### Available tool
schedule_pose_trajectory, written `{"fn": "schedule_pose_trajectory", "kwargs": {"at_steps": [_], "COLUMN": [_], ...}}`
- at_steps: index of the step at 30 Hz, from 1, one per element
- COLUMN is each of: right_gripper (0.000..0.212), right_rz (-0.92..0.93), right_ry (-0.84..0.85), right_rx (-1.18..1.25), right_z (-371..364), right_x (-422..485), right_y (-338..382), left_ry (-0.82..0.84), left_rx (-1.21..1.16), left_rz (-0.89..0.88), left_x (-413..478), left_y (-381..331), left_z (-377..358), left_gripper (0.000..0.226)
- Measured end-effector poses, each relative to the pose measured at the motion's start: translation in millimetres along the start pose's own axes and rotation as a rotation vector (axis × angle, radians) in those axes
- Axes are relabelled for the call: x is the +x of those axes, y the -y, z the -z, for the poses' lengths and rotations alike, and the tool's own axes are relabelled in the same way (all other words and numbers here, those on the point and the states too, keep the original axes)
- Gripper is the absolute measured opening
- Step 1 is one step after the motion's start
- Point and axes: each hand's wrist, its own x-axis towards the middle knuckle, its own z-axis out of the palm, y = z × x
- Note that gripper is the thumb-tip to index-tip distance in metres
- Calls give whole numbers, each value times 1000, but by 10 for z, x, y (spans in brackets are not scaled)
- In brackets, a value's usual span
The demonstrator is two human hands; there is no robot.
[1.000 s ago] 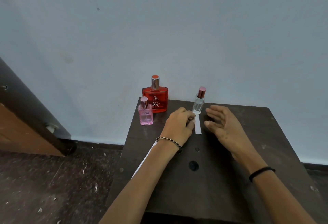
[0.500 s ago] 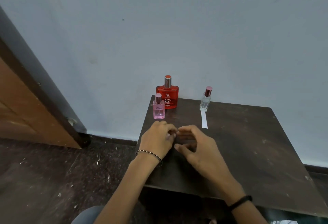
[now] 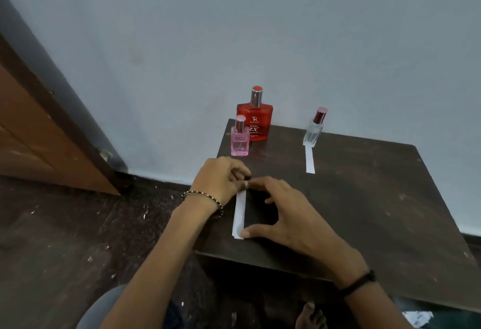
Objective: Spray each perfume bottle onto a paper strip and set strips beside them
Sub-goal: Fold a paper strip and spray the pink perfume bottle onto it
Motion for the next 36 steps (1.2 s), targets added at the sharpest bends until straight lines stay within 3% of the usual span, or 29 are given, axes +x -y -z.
{"fn": "schedule_pose_trajectory", "kwargs": {"at_steps": [5, 10, 20, 36], "right_gripper": [87, 68, 68, 32], "right_rz": [70, 113, 49, 141], "right_ry": [53, 27, 132, -186], "right_rx": [-23, -46, 71, -154], "right_z": [55, 55, 269, 128], "right_x": [-63, -101, -122, -82], "right_y": [-30, -30, -211, -155], "left_ry": [-53, -54, -48, -79], "left_rx": [20, 21, 60, 9], "left_rz": [14, 15, -66, -98], "left_x": [4, 54, 136, 175], "left_y": [-71, -120, -135, -246], "left_z": [-69, -102, -172, -270], "left_gripper": [10, 6, 10, 7]}}
